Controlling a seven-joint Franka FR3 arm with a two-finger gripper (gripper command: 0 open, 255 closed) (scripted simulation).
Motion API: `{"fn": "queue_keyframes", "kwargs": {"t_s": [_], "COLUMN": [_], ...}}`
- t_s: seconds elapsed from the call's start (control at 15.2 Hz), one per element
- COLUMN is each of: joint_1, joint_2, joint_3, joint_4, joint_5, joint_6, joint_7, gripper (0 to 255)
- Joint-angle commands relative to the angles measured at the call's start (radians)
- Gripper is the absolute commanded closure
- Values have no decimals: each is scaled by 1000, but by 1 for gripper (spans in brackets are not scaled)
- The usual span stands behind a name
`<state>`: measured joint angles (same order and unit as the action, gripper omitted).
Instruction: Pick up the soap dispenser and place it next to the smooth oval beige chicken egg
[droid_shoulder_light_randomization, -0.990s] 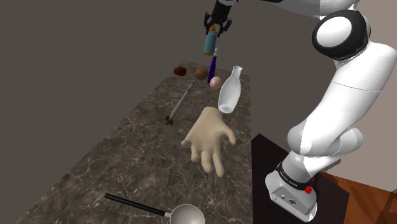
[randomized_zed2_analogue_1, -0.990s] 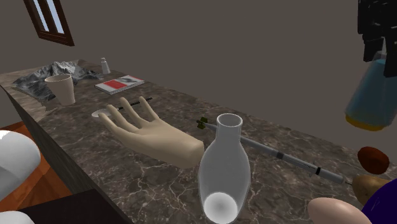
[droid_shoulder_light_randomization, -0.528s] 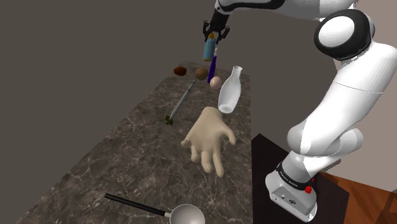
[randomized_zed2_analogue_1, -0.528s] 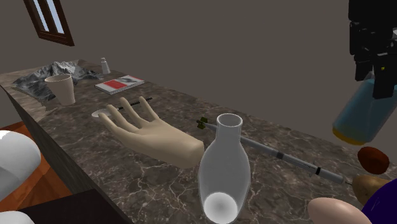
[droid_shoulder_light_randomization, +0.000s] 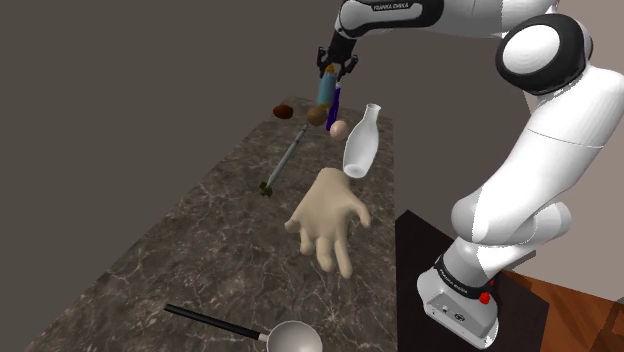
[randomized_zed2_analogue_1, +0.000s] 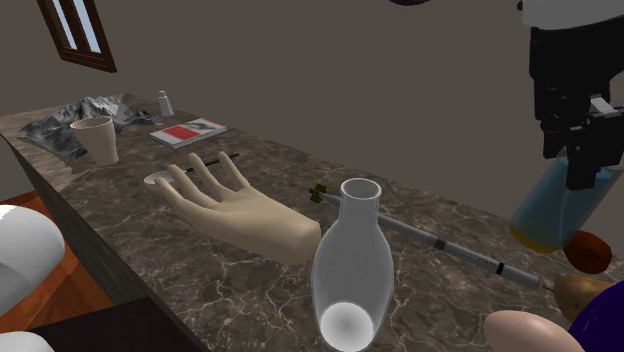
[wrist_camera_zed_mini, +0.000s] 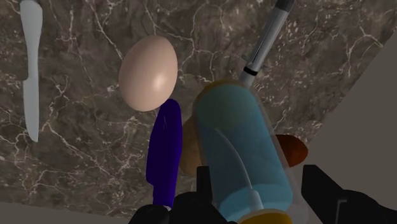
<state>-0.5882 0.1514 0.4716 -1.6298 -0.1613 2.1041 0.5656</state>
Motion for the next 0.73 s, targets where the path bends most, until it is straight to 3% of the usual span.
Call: {"fn": "queue_keyframes", "kwargs": {"t_s": [0.0, 0.66], "joint_1": [-3, -4], "joint_2": [-1, 13], "joint_3": [-2, -7], "joint_4": [-28, -145], "joint_5": [0, -20], "joint_6": [28, 157], "joint_7": [0, 21], "gripper": [255, 255]}}
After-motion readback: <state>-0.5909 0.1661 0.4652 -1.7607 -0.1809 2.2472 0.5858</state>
